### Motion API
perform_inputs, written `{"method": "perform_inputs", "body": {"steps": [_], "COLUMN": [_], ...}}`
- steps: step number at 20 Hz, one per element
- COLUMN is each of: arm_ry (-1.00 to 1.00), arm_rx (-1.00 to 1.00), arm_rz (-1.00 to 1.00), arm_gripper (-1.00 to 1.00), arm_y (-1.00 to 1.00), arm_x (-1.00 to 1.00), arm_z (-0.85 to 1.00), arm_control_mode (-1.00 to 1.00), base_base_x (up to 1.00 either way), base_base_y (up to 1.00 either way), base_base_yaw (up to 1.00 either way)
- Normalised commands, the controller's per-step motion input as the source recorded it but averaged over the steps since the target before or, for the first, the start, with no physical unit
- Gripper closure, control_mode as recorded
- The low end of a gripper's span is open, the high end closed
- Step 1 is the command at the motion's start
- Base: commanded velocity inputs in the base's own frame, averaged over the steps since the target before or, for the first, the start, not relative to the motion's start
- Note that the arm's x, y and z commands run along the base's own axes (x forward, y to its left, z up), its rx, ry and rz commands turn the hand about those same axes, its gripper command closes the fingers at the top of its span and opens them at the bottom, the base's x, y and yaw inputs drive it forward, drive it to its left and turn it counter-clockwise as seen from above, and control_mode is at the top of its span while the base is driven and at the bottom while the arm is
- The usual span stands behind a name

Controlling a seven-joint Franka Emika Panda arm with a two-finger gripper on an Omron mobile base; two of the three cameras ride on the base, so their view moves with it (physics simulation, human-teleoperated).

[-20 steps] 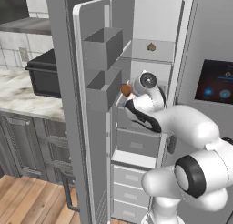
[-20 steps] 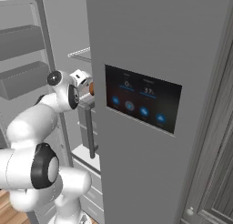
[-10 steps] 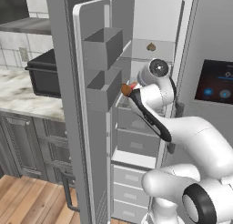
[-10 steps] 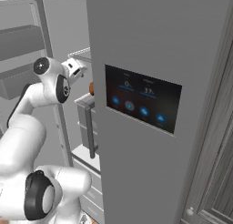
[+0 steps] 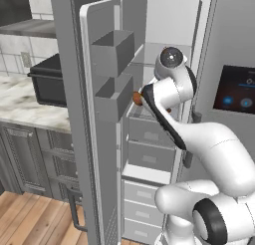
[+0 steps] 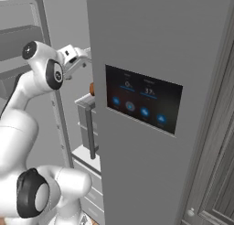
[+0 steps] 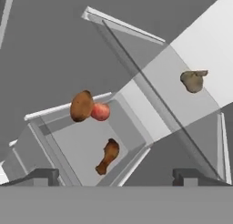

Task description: Take the garlic and potato from the highest rack and move them to the second highest rack where the chicken drumstick and peach are located, to maximize freezer space. Close the freezer door after rearranging.

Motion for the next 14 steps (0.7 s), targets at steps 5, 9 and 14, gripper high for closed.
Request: {"method": "perform_inputs", "body": {"steps": [5,9,14], "arm_ry": [0.0,0.0,0.0], "arm_rx": [0.0,0.0,0.0], "arm_rz": [-0.15,-0.06,0.0], "arm_gripper": [-1.0,-1.0,-1.0], "arm_y": [-0.15,-0.25,-0.33], "arm_x": [0.02,0.12,0.25], "arm_z": [0.4,0.16,0.03], "arm_control_mode": [-1.0,-1.0,-1.0], "base_base_x": [0.0,0.0,0.0], "base_base_y": [0.0,0.0,0.0], "base_base_yaw": [0.0,0.0,0.0]}}
